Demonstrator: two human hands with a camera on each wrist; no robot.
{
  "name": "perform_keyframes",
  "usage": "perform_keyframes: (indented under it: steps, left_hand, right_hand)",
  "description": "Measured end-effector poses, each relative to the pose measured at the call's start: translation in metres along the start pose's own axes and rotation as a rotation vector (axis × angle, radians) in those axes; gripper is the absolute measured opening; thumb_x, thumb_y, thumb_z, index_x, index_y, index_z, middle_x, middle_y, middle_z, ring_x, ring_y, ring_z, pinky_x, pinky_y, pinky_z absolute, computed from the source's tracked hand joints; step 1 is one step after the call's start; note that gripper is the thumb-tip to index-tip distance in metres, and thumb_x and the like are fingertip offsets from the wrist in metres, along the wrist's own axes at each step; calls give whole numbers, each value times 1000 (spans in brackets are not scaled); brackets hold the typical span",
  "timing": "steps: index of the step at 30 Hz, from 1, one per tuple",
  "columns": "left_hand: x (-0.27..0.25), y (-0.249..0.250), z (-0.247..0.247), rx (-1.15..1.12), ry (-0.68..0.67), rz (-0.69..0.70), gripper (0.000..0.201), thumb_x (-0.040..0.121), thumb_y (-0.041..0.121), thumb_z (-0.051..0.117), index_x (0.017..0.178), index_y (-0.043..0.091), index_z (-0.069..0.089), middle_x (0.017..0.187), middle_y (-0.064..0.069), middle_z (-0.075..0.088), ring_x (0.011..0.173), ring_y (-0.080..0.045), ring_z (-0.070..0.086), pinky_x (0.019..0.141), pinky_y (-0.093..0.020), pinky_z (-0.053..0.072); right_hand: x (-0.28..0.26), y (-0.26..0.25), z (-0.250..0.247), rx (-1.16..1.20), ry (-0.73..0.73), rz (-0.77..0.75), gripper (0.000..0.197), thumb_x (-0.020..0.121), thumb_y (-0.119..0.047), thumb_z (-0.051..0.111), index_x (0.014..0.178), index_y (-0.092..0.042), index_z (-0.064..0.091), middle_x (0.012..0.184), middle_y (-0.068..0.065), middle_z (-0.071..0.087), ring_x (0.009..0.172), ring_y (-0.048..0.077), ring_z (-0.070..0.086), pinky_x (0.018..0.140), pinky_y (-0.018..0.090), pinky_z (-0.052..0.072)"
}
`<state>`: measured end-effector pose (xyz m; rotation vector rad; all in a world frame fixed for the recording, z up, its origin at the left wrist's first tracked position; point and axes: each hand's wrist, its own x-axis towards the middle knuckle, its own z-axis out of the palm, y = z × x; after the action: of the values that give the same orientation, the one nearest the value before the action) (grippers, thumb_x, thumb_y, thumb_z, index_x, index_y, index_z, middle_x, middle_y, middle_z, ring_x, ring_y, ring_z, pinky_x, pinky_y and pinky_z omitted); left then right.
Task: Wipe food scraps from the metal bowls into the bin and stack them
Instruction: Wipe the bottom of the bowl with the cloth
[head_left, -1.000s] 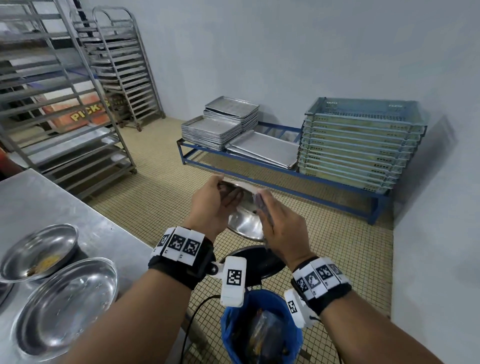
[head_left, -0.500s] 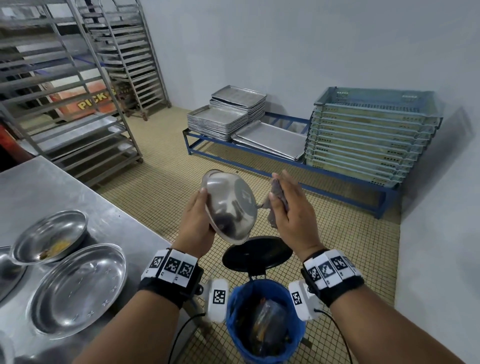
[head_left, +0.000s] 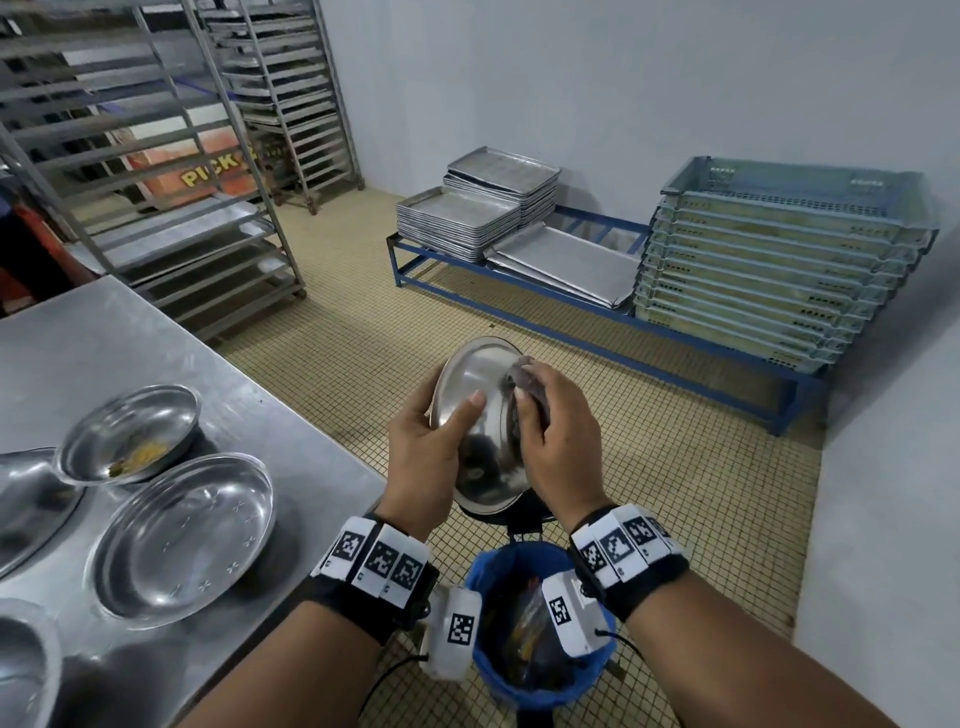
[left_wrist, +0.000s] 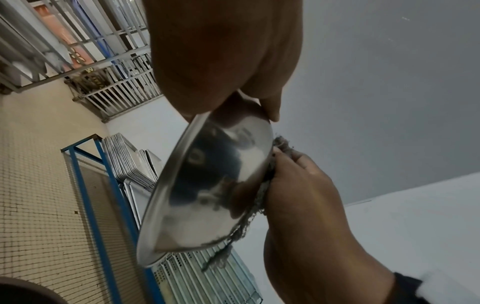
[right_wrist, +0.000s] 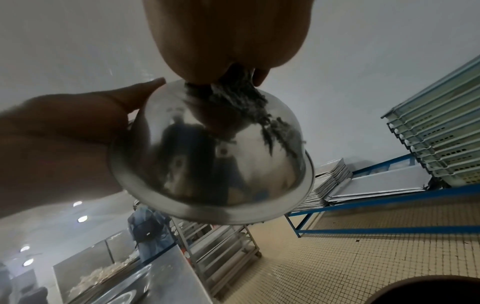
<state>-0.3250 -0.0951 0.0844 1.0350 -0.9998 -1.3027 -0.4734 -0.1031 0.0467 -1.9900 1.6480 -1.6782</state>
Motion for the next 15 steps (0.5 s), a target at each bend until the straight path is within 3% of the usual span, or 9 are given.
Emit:
perform_keyframes:
  steps: [3, 6, 9, 11, 13, 15]
  left_hand:
    - [2, -1, -3, -8, 20, -13, 38, 91, 15, 76, 123, 34, 69, 109, -4, 78, 96, -29, 78, 72, -37, 64]
    - [4, -5, -8, -3, 49, -41, 47, 90, 17, 78, 134, 30, 66, 122, -10, 74, 103, -32, 76, 80, -46, 65]
    - [3, -9, -11, 2, 47, -51, 51, 90, 14, 78, 138, 23, 64, 120, -11, 75, 97, -31, 78, 73, -41, 64]
    - [2, -14, -10, -2, 39, -60, 45, 91, 13, 77, 135, 19, 66, 114, -11, 77, 92, -30, 79, 68, -36, 63]
    - [2, -15, -9, -3, 38, -62, 35, 94, 13, 75, 128, 18, 69, 106, -10, 79, 87, -31, 79, 63, -33, 62]
    - [4, -15, -10, -19, 53, -74, 25, 96, 14, 72, 120, 22, 71, 102, -8, 80, 84, -30, 79, 61, -33, 62]
  right_hand:
    - [-12, -2, 4, 23, -191, -56, 50, 107, -39, 42, 149, -12, 47, 158, 4, 41, 149, 16, 33, 119, 41, 37]
    - [-27, 9, 1, -14, -333, -105, 65, 105, -52, 33, 159, -15, 30, 168, 3, 21, 156, 17, 16, 124, 41, 21]
    - [-25, 23, 0, 44, -360, 174, 62, 105, -58, 25, 160, -29, 25, 167, -6, 22, 154, 8, 17, 125, 44, 25]
    - [-13, 24, -1, 113, -346, 317, 57, 107, -54, 26, 158, -28, 31, 163, -7, 30, 151, 7, 24, 123, 47, 28]
    - [-7, 19, 0, 103, -372, 300, 57, 108, -49, 24, 158, -25, 32, 165, -7, 28, 152, 5, 18, 126, 44, 22]
    - [-11, 11, 1, 29, -387, 145, 58, 108, -48, 20, 160, -25, 28, 168, -6, 20, 155, 5, 10, 127, 42, 16]
